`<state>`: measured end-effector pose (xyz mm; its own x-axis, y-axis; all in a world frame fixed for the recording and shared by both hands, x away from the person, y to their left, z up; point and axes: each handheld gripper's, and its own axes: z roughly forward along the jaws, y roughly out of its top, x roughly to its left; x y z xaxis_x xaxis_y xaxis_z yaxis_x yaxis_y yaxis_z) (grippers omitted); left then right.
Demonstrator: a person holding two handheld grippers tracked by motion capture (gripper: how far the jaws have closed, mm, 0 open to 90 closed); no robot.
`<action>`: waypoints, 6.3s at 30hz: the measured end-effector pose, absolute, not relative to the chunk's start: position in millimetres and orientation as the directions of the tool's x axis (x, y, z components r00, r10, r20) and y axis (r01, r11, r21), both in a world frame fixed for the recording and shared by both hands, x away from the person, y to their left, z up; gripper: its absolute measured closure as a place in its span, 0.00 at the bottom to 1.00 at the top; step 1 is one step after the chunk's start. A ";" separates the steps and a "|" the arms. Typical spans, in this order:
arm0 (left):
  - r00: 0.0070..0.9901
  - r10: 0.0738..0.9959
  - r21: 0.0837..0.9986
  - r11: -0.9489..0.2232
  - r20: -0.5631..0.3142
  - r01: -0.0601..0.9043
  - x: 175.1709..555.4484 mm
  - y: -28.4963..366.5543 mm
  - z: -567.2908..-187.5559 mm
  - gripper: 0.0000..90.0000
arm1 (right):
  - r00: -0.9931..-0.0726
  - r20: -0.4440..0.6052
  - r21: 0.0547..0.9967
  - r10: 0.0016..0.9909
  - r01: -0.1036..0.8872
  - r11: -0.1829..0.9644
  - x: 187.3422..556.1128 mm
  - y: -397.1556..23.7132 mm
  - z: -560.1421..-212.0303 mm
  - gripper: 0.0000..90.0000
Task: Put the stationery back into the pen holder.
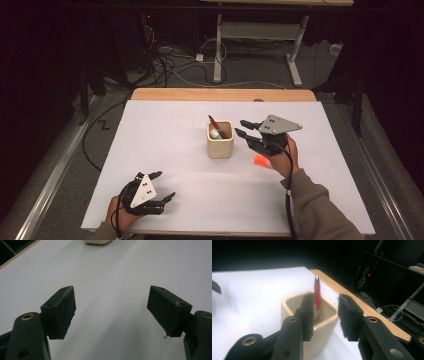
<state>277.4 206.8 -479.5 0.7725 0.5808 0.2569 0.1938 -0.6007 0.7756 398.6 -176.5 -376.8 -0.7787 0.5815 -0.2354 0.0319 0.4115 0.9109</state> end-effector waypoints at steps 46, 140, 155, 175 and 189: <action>0.780 0.572 0.767 -0.610 0.253 0.199 278.2 204.0 -482.1 0.25 | -0.914 -0.123 0.264 0.388 0.346 0.900 436.6 -210.8 -439.4 0.56; 0.780 0.568 0.758 -0.622 0.262 0.198 278.5 202.1 -483.4 0.25 | -0.752 -0.148 0.942 0.643 0.089 0.322 385.9 -214.5 -395.6 0.75; 0.780 0.568 0.756 -0.624 0.263 0.198 278.6 201.9 -483.7 0.25 | -0.751 -0.164 0.952 0.640 0.051 0.303 399.9 -191.7 -383.7 0.75; 0.779 0.570 0.762 -0.617 0.260 0.197 278.7 203.5 -483.4 0.25 | -0.761 -0.153 0.959 0.631 0.040 0.282 415.6 -166.5 -372.2 0.75; 0.782 0.568 0.763 -0.616 0.257 0.197 278.7 204.3 -483.2 0.25 | -0.766 -0.160 0.963 0.622 0.018 0.271 425.2 -147.0 -364.9 0.75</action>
